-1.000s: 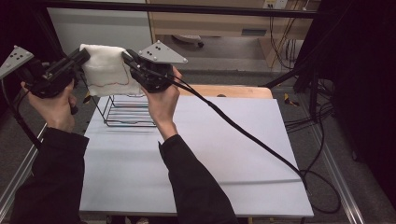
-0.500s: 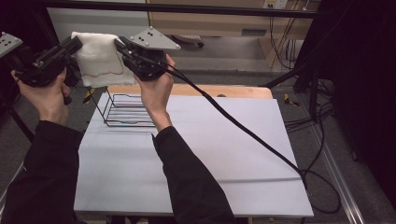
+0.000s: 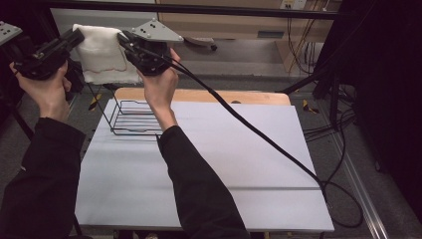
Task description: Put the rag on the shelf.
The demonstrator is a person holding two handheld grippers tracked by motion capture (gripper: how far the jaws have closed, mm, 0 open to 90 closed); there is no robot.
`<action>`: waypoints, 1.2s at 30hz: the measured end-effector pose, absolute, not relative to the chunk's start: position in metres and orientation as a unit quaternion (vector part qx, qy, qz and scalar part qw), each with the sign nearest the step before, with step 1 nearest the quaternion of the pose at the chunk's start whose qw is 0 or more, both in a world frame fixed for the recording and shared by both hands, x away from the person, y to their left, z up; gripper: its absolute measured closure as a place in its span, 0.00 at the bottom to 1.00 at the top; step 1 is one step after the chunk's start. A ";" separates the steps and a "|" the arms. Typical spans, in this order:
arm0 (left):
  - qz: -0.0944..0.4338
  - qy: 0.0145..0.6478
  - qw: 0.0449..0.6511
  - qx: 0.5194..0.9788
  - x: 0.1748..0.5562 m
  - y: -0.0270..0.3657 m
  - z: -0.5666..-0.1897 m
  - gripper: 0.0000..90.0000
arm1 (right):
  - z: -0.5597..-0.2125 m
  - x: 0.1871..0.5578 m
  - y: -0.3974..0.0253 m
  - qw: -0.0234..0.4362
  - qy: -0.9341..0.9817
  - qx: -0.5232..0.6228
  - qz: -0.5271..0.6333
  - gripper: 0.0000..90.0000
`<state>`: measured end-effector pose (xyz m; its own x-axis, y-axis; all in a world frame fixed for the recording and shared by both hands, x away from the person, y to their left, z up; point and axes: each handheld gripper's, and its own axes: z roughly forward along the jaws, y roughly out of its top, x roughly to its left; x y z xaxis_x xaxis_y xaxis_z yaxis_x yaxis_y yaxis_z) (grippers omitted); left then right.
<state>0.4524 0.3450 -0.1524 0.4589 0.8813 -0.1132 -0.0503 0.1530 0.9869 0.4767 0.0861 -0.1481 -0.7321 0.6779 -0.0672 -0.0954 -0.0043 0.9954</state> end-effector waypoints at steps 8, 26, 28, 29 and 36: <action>0.355 0.384 0.653 0.548 0.467 0.345 -0.151 0.92 | -0.148 0.491 0.089 0.288 0.645 0.235 0.668 0.90; 0.351 0.394 0.640 0.559 0.501 0.348 -0.158 0.91 | -0.156 0.521 0.094 0.281 0.647 0.251 0.663 0.90; 0.351 0.395 0.636 0.562 0.504 0.348 -0.160 0.91 | -0.157 0.523 0.094 0.280 0.649 0.253 0.661 0.90; 0.349 0.397 0.636 0.562 0.505 0.348 -0.162 0.91 | -0.158 0.525 0.094 0.280 0.650 0.254 0.659 0.90; 0.346 0.400 0.629 0.570 0.513 0.350 -0.168 0.91 | -0.163 0.529 0.097 0.279 0.657 0.259 0.651 0.90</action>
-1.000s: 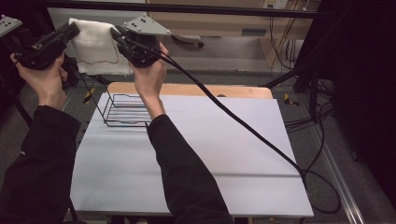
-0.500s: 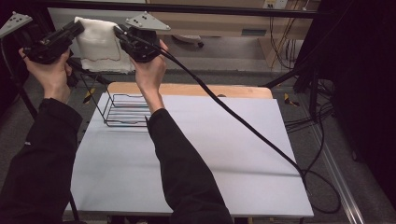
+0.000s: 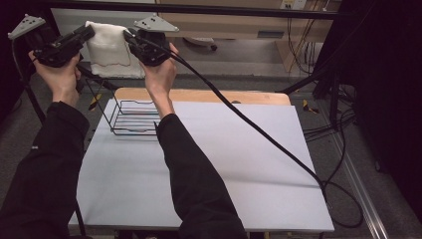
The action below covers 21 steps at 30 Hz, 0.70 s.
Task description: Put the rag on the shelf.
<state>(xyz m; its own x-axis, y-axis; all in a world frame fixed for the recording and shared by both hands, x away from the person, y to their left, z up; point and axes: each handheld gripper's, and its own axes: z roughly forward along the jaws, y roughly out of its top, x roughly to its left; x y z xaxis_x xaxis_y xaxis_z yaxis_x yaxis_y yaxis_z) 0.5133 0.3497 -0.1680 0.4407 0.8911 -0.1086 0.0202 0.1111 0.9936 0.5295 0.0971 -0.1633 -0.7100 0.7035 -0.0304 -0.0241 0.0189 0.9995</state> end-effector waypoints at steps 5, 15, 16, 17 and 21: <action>0.347 0.399 0.623 0.576 0.516 0.348 -0.171 0.91 | -0.167 0.530 0.097 0.282 0.661 0.259 0.645 0.90; 0.342 0.406 0.615 0.583 0.522 0.349 -0.181 0.92 | -0.177 0.533 0.099 0.280 0.673 0.262 0.633 0.90; 0.341 0.407 0.615 0.583 0.522 0.349 -0.181 0.91 | -0.177 0.534 0.099 0.278 0.673 0.263 0.633 0.90; 0.342 0.406 0.614 0.585 0.523 0.349 -0.182 0.91 | -0.178 0.533 0.099 0.279 0.674 0.263 0.631 0.90; 0.338 0.409 0.606 0.593 0.526 0.348 -0.187 0.91 | -0.181 0.533 0.100 0.284 0.680 0.262 0.623 0.90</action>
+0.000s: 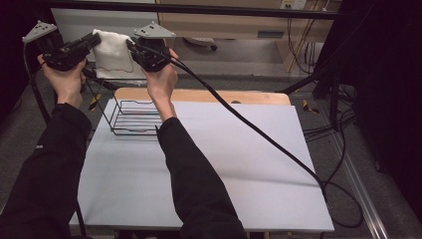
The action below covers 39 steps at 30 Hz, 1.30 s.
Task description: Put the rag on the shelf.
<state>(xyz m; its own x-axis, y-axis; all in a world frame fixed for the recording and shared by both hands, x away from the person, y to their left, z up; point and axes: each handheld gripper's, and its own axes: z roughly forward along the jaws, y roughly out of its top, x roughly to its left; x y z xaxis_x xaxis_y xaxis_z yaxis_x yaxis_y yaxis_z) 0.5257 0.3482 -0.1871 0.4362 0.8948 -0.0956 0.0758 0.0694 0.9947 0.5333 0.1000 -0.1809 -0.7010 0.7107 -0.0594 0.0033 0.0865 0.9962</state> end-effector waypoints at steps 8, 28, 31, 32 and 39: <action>0.334 0.408 0.604 0.597 0.522 0.348 -0.199 0.91 | -0.192 0.535 0.097 0.273 0.684 0.267 0.621 0.90; 0.324 0.404 0.599 0.611 0.507 0.353 -0.219 0.91 | -0.206 0.527 0.095 0.259 0.702 0.264 0.608 0.90; 0.322 0.406 0.599 0.611 0.503 0.355 -0.223 0.91 | -0.208 0.526 0.096 0.257 0.704 0.260 0.608 0.90; 0.322 0.406 0.599 0.610 0.502 0.355 -0.224 0.91 | -0.208 0.525 0.097 0.256 0.705 0.259 0.608 0.90; 0.318 0.404 0.602 0.610 0.496 0.361 -0.229 0.91 | -0.212 0.521 0.100 0.253 0.711 0.250 0.606 0.90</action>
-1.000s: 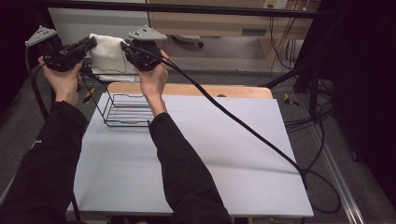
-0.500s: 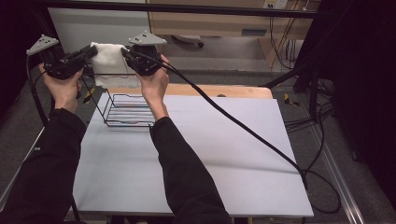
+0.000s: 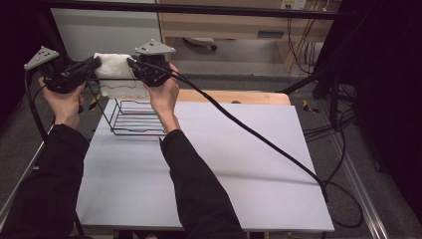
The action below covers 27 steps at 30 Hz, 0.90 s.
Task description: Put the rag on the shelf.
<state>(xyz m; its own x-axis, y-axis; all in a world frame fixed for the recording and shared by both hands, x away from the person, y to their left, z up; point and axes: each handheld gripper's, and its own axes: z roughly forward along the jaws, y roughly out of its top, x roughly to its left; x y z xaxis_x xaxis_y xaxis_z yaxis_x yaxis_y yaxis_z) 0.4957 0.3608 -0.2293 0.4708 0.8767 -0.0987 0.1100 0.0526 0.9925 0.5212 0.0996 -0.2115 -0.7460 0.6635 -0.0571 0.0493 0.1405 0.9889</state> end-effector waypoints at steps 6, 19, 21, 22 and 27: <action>0.315 0.403 0.604 0.611 0.489 0.364 -0.233 0.90 | -0.213 0.516 0.101 0.249 0.718 0.242 0.604 0.89; 0.310 0.398 0.603 0.618 0.475 0.366 -0.235 0.90 | -0.217 0.506 0.098 0.243 0.729 0.225 0.599 0.89; 0.308 0.400 0.600 0.620 0.473 0.366 -0.236 0.89 | -0.218 0.505 0.097 0.239 0.731 0.223 0.599 0.89; 0.307 0.401 0.599 0.621 0.473 0.366 -0.236 0.89 | -0.218 0.505 0.097 0.238 0.732 0.221 0.599 0.89; 0.303 0.406 0.594 0.625 0.467 0.365 -0.238 0.88 | -0.222 0.502 0.096 0.235 0.737 0.214 0.596 0.89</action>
<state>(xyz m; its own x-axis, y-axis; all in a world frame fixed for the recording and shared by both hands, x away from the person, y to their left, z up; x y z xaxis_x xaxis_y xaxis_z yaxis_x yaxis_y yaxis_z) 0.4670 0.3652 -0.2376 0.4878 0.8668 -0.1036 0.1470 0.0355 0.9885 0.5018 0.0965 -0.2216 -0.7979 0.5958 -0.0912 0.0354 0.1974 0.9797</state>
